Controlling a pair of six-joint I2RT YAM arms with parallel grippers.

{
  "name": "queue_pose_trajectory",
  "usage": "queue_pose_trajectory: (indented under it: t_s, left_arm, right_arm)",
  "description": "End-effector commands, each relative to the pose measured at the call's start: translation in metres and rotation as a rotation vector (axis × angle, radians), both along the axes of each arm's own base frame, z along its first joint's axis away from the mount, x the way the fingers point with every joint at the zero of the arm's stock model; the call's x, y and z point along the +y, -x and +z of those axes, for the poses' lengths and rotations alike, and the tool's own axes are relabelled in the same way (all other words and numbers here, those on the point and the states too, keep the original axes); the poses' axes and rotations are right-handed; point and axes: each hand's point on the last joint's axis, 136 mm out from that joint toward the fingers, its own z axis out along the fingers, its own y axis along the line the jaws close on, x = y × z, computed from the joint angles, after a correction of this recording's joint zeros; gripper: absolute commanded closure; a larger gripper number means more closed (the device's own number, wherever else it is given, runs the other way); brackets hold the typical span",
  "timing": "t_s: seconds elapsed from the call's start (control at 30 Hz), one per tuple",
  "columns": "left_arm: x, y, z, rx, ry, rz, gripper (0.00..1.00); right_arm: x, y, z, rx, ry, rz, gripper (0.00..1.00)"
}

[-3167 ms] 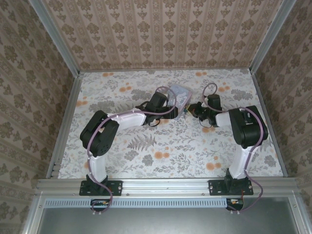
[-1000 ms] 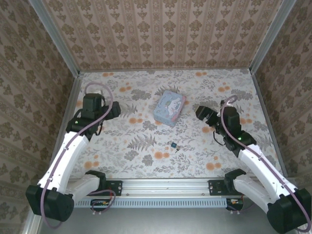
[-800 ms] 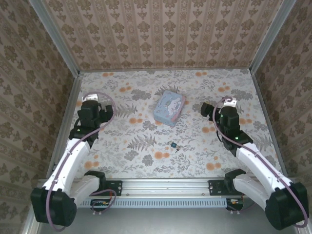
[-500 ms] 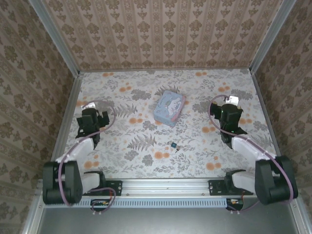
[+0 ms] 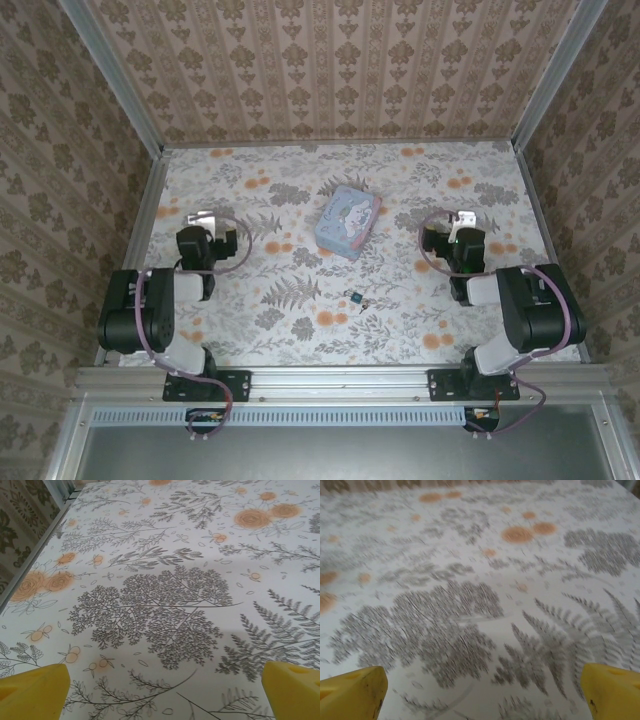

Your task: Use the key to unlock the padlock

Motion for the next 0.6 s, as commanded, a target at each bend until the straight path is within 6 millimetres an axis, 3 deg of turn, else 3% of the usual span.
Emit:
queue_pose_trajectory:
  t_s: [0.0,0.2,0.57]
  left_arm:
    - [-0.007,-0.009,0.020,-0.083,0.022,-0.044,0.00]
    - [-0.003,-0.007,0.021,-0.096,0.000,-0.009,0.00]
    - [-0.004,-0.008,0.021,-0.092,0.005,-0.012,0.00]
  right_arm:
    - [0.008,-0.013,0.021,-0.063,-0.014,0.060,0.00]
    - [-0.001,-0.008,0.023,-0.087,0.007,-0.006,0.00]
    - [0.013,-0.013,0.021,-0.064,0.019,0.073,0.01]
